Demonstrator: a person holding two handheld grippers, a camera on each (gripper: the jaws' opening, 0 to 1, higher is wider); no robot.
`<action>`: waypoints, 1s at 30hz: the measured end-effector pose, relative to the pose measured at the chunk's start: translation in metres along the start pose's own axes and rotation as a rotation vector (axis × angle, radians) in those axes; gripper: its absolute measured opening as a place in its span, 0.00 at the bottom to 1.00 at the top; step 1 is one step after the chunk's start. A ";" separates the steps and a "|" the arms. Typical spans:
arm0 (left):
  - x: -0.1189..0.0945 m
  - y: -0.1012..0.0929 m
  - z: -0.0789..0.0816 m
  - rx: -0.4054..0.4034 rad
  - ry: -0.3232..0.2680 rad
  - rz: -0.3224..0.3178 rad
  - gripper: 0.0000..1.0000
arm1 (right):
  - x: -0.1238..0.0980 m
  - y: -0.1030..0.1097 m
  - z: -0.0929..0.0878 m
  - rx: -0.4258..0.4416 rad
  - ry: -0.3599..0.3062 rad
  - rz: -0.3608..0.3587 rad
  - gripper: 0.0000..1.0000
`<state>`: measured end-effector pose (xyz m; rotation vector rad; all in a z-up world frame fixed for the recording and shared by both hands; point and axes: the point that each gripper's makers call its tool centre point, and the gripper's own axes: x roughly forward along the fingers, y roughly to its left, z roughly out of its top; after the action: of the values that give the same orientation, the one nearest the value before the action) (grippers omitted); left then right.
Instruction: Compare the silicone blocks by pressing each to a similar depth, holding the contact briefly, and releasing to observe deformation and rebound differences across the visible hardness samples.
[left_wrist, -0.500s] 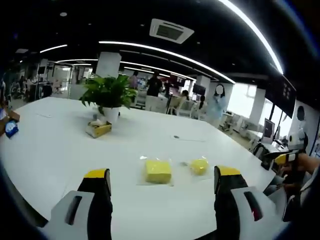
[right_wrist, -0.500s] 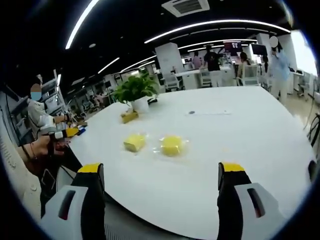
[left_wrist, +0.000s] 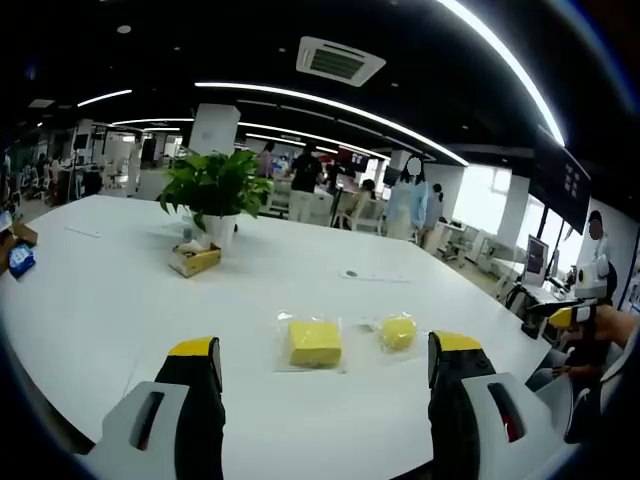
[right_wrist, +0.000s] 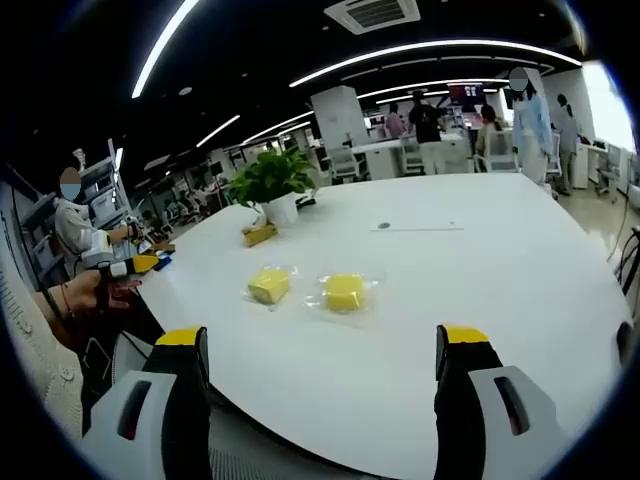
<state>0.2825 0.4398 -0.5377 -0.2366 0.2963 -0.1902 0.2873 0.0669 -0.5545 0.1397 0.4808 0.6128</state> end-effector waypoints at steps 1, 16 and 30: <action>0.000 0.000 0.000 0.000 0.000 0.000 0.84 | 0.000 0.000 0.000 0.000 0.000 -0.001 0.88; -0.002 0.000 -0.005 -0.007 0.010 -0.001 0.84 | 0.000 0.002 -0.008 -0.007 0.020 0.004 0.87; 0.001 -0.004 -0.006 -0.001 0.021 -0.014 0.84 | 0.000 0.002 -0.009 -0.003 0.019 0.005 0.87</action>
<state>0.2807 0.4346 -0.5421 -0.2376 0.3157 -0.2062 0.2823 0.0680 -0.5615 0.1327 0.4981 0.6203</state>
